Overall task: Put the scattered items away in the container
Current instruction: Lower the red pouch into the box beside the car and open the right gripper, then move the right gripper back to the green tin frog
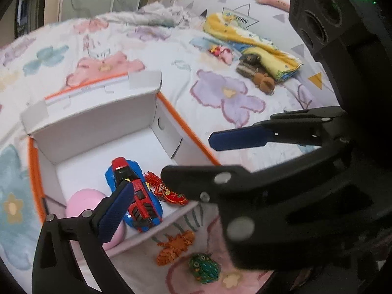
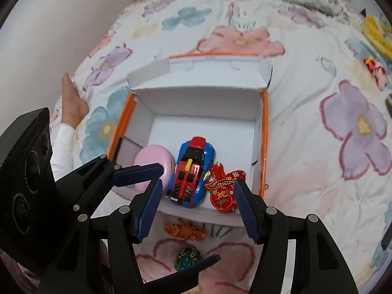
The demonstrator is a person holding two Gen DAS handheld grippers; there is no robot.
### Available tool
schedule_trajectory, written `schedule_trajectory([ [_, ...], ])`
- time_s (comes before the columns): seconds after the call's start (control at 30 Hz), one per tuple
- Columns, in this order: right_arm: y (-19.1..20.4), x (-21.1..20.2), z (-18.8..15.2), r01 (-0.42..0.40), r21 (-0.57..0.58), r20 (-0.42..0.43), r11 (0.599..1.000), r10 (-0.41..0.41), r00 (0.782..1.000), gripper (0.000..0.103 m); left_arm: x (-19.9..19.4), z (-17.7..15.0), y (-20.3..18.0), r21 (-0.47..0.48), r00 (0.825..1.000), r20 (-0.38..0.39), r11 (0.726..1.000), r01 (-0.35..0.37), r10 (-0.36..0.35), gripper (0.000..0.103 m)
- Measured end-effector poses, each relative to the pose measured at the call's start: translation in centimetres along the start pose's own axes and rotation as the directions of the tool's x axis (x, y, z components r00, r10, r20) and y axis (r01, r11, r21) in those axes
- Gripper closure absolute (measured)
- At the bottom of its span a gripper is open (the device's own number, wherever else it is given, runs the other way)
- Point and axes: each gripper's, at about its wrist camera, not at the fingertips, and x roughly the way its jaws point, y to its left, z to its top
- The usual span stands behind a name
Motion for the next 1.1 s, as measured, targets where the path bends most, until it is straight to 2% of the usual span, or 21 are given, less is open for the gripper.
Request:
schedule_trajectory([
  [0.1,0.7,-2.0,-0.8,0.016,-0.005,0.051,1.000,-0.016,0.999,0.042,-1.3,-0.4,-1.0,0.022,0.999,0.034,0.999,-0.023,0.022,0.001],
  [0.23,1.7,-4.1,-1.9,0.017,-0.017,0.100,1.000,-0.015,0.995,0.028,-3.1,-1.4,-2.3,0.035,0.996,0.077,0.998,-0.051,0.048,0.001],
  [0.43,2.6,-6.2,-3.9,0.004,-0.026,0.136,1.000,0.000,0.991,0.028,-4.3,-3.4,-3.8,0.039,0.991,0.109,0.995,-0.088,0.084,0.001],
  [0.73,2.7,-7.5,-7.4,0.001,-0.011,0.142,1.000,0.001,0.990,0.028,-5.1,-7.5,-4.8,-0.004,0.990,0.111,0.996,-0.087,0.086,0.001],
  [1.1,1.8,-4.7,-11.8,0.000,0.019,0.049,1.000,-0.001,0.999,0.028,-3.0,-12.8,-5.6,-0.032,0.997,0.028,0.997,-0.073,0.074,0.001],
])
